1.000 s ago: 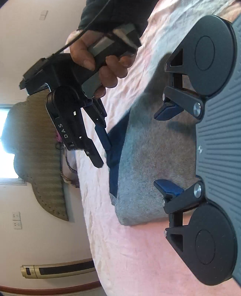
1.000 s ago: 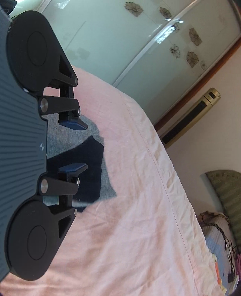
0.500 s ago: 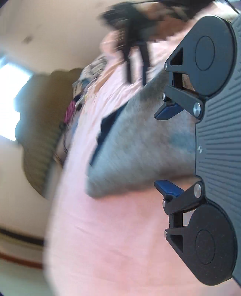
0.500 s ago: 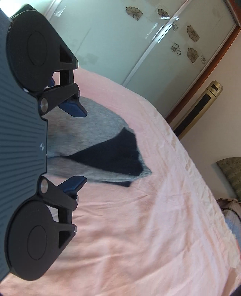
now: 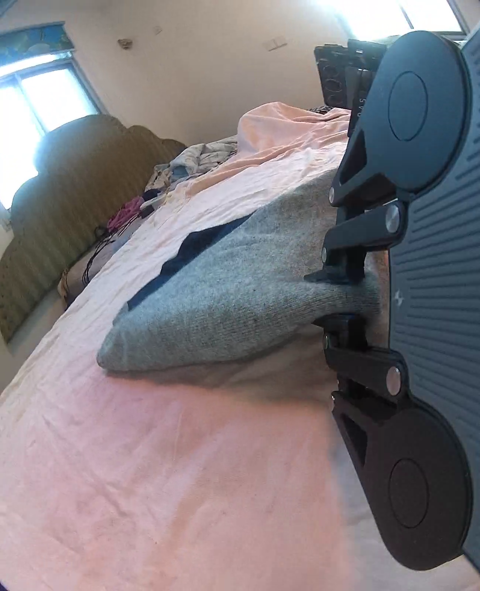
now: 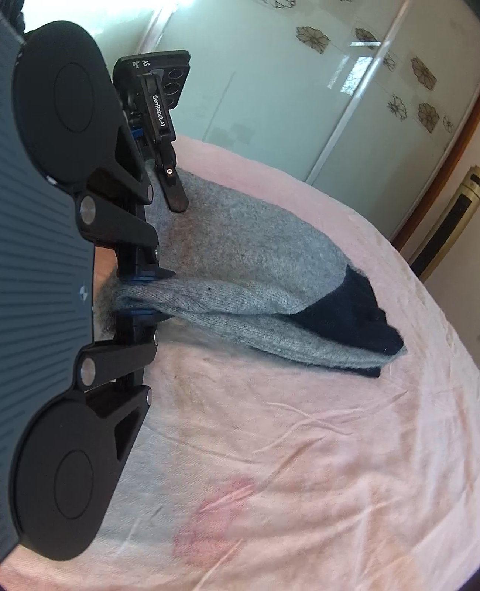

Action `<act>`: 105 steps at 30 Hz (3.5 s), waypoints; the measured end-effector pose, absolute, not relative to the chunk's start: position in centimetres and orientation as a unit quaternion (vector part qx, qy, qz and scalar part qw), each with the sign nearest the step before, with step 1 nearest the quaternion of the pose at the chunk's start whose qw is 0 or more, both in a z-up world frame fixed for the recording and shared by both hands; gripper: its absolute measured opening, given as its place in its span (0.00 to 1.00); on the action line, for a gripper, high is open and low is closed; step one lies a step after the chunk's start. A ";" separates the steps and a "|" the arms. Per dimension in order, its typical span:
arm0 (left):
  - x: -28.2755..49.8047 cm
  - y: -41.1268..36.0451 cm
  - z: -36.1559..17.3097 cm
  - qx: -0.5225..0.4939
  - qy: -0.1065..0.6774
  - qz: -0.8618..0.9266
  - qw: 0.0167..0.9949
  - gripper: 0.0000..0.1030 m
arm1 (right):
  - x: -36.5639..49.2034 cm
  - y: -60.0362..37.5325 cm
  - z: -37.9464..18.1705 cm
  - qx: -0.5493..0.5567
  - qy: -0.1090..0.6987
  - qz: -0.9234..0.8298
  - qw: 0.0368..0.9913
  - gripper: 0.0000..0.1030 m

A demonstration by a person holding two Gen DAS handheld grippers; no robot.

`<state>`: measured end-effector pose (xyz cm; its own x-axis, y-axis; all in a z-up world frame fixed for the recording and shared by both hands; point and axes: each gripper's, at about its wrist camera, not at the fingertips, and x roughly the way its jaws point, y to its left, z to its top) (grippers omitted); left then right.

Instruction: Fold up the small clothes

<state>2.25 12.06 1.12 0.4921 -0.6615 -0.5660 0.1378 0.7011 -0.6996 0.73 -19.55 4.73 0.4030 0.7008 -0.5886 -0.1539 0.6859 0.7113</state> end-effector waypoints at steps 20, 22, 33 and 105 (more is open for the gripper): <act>1.3 -0.2 2.2 0.131 0.299 -0.207 0.922 0.77 | 14.2 -13.5 8.2 0.155 0.456 0.215 0.850 0.66; 0.7 -0.1 1.9 0.141 0.290 -0.216 0.921 0.77 | 14.7 -14.2 6.4 0.135 0.440 0.216 0.861 0.49; 0.2 -0.3 1.1 0.140 0.266 -0.226 0.927 0.82 | 15.0 -6.2 10.6 0.115 0.439 0.313 0.834 0.51; -0.9 12.5 1.4 -0.191 0.446 -0.253 0.837 0.15 | -2.2 -17.8 4.1 0.230 0.485 0.264 0.801 0.27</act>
<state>-0.86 12.53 1.42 0.4740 -0.5942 -0.6498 0.2542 0.7989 -0.5451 -2.15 -17.82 4.14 0.3902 0.6461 -0.6560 -0.2007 0.7550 0.6243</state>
